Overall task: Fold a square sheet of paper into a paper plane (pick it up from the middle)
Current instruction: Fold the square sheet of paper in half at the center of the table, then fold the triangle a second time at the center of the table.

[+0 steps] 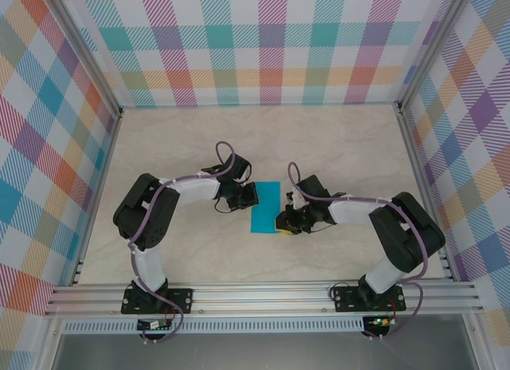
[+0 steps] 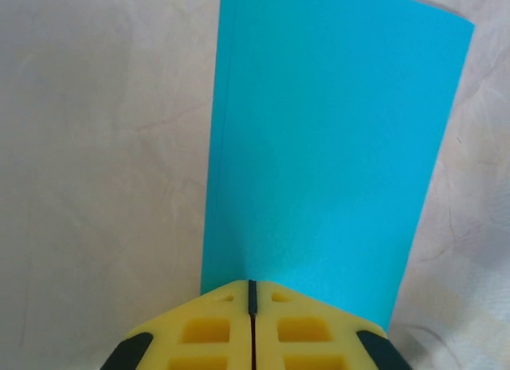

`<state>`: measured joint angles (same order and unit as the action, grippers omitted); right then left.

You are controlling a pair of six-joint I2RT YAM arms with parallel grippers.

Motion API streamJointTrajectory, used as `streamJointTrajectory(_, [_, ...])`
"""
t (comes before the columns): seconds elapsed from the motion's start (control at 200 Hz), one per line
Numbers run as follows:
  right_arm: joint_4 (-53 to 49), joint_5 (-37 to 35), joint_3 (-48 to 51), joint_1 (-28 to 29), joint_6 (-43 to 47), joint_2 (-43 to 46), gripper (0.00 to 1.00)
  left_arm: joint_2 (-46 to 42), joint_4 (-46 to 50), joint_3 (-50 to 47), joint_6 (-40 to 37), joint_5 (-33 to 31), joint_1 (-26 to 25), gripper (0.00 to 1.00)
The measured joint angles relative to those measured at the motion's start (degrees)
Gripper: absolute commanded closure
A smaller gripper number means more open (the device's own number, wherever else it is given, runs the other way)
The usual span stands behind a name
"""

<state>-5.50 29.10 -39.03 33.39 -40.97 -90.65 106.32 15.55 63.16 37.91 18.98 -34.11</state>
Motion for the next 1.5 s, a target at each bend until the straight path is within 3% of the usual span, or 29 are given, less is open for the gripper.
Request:
streamJointTrajectory(0.115, [-2.99, -4.26, -2.56, 0.0, -0.17, 0.92, 0.77, -4.63, 1.6, 0.0, -0.22, -0.72, 0.0, 0.69])
streamJointTrajectory(0.375, [-5.84, -8.76, -5.53, -0.09, -0.61, 0.68, 0.69, -12.83, -0.11, -4.0, 0.83, -1.6, 0.68, 0.56])
streamJointTrajectory(0.635, [-6.01, -8.09, -9.35, -0.79, -0.63, -3.54, 0.63, -11.04, -3.13, -8.72, 3.43, 1.18, 1.64, 0.55])
streamJointTrajectory(1.5, [-4.44, -5.68, -10.05, -1.88, -0.83, -7.96, 0.66, -7.23, -6.97, -8.72, 4.94, 4.74, 2.34, 0.54])
